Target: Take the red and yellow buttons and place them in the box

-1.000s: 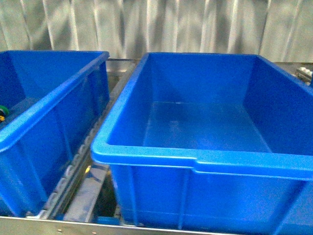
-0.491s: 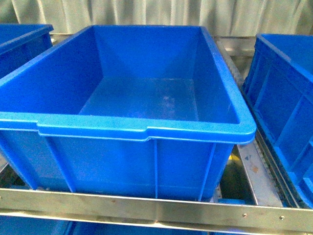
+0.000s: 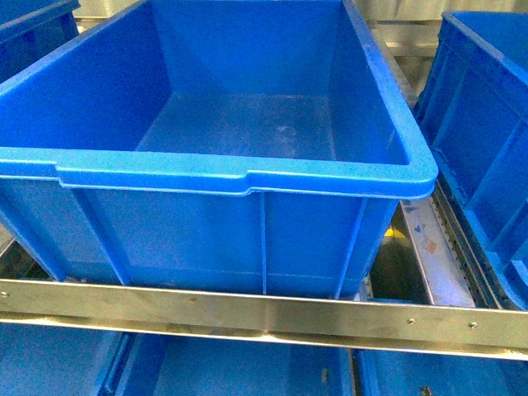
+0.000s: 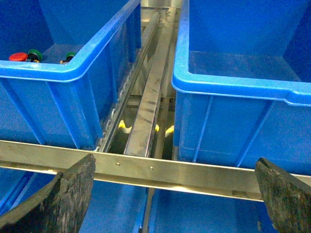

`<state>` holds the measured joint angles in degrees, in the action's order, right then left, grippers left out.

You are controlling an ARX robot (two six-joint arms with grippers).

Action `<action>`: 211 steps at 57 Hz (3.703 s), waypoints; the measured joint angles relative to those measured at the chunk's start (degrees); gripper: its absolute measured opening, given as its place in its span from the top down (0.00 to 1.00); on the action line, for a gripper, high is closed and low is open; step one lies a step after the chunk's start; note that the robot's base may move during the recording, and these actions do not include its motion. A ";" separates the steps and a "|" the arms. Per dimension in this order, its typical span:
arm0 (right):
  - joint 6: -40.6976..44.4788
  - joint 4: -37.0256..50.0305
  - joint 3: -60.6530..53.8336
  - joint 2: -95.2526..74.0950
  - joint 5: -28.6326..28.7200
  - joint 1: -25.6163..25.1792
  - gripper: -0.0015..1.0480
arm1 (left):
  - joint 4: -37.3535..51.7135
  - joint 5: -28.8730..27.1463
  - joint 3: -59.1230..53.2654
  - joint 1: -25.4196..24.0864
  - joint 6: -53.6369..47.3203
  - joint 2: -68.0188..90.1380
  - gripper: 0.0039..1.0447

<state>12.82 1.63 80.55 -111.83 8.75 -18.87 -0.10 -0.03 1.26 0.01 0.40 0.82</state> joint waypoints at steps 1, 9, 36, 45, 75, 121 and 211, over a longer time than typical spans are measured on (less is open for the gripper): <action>0.04 0.00 0.35 -0.15 0.22 -0.09 0.55 | 0.00 0.00 0.00 0.00 0.02 0.00 0.07; -1.05 0.79 1.42 0.44 2.43 -0.98 0.33 | 0.00 0.00 0.00 0.00 0.00 0.00 0.07; -16.41 9.79 -21.44 32.87 18.95 -0.85 0.06 | 0.00 0.00 0.00 0.00 0.00 0.00 0.07; -19.34 14.43 -32.20 43.52 17.29 0.37 0.11 | 0.00 0.00 0.00 0.00 0.00 0.00 0.07; -13.20 19.34 -64.85 74.31 1.31 8.26 0.92 | 0.00 0.02 0.00 0.00 0.00 -0.02 0.07; -13.03 14.64 -77.33 92.21 -8.76 18.78 0.96 | 0.00 0.02 0.00 0.00 0.02 -0.02 0.07; -13.00 -1.55 -79.08 111.58 -8.79 18.82 0.06 | 0.00 0.00 0.00 0.00 0.00 -0.02 0.07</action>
<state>-0.19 0.08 1.48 -0.25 -0.03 -0.05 -0.10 -0.03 1.26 0.01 0.40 0.80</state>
